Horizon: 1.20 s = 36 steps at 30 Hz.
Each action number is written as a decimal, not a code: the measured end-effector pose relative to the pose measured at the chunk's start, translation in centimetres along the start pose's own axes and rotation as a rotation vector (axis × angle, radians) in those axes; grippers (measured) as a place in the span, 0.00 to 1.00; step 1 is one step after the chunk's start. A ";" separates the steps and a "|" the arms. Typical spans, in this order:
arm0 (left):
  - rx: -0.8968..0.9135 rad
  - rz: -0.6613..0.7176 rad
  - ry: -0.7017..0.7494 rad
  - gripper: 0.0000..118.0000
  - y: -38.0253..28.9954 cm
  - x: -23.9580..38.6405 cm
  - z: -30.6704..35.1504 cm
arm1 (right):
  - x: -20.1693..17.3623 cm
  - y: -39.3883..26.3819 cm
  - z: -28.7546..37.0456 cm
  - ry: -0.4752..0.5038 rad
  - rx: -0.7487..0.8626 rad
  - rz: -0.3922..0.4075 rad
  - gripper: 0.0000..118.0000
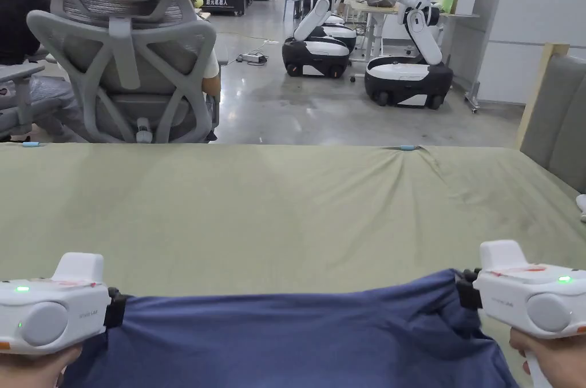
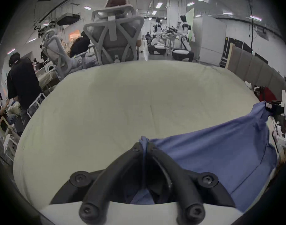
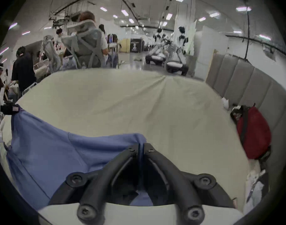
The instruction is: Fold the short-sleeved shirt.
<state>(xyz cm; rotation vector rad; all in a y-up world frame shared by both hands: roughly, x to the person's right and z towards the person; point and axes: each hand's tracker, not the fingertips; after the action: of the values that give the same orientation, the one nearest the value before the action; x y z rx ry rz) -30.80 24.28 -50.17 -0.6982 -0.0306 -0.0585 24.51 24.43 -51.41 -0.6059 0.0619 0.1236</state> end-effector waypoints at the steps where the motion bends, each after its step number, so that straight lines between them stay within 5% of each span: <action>1: 0.025 0.003 -0.005 0.01 0.1 -0.1 1.2 | -0.1 0.5 1.7 0.000 0.025 -0.004 0.04; 7: 0.101 0.022 -0.039 0.01 -2.0 -0.9 9.5 | -0.3 -0.6 11.9 -0.007 0.134 0.036 0.04; 13: 0.074 0.060 -0.099 0.01 -9.6 -1.6 14.9 | -1.1 -8.8 19.7 -0.008 0.134 -0.016 0.04; 19: -0.074 0.101 -0.082 0.01 -19.0 -1.0 13.6 | -2.5 -20.0 18.0 -0.004 -0.067 -0.103 0.04; 23: -0.049 0.163 -0.051 0.04 -20.9 -1.0 13.1 | -3.0 -21.5 17.0 -0.006 -0.077 -0.134 0.04; 24: -0.026 0.148 -0.023 0.12 -20.6 -0.7 13.5 | -3.1 -21.0 17.4 -0.002 -0.062 -0.138 0.04; 26: 0.070 0.124 0.002 0.56 -19.4 0.0 14.9 | -3.4 -19.5 18.2 0.012 -0.031 -0.135 0.12; 27: 0.128 0.122 0.006 0.74 -18.5 0.8 16.0 | -4.0 -18.5 18.7 -0.001 -0.002 -0.112 0.27; 28: 0.177 0.112 -0.007 0.85 -17.6 1.6 16.7 | -4.6 -17.6 19.0 -0.001 0.030 -0.093 0.63; 29: 0.222 0.100 -0.006 0.84 -16.6 2.5 17.2 | -5.3 -16.7 19.6 0.005 0.071 -0.076 0.82; 30: 0.258 0.085 -0.007 0.83 -15.7 3.5 17.7 | -6.3 -15.7 20.1 0.012 0.124 -0.063 0.92; 33: 0.335 0.040 -0.025 0.78 -13.7 6.4 18.3 | -9.5 -13.5 21.3 0.037 0.256 -0.056 0.89; 35: 0.339 0.035 -0.049 0.45 -13.4 7.8 18.0 | -11.4 -12.6 21.7 0.061 0.320 -0.058 0.82; 36: 0.340 0.023 -0.042 0.20 -13.3 8.6 17.8 | -12.2 -12.3 21.8 0.085 0.334 -0.057 0.67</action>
<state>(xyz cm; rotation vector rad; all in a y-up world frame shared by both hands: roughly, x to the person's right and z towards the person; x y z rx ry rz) -23.18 25.17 -27.53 -0.3599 -0.0711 -0.0154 14.55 25.63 -25.43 -0.2789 0.1444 0.0302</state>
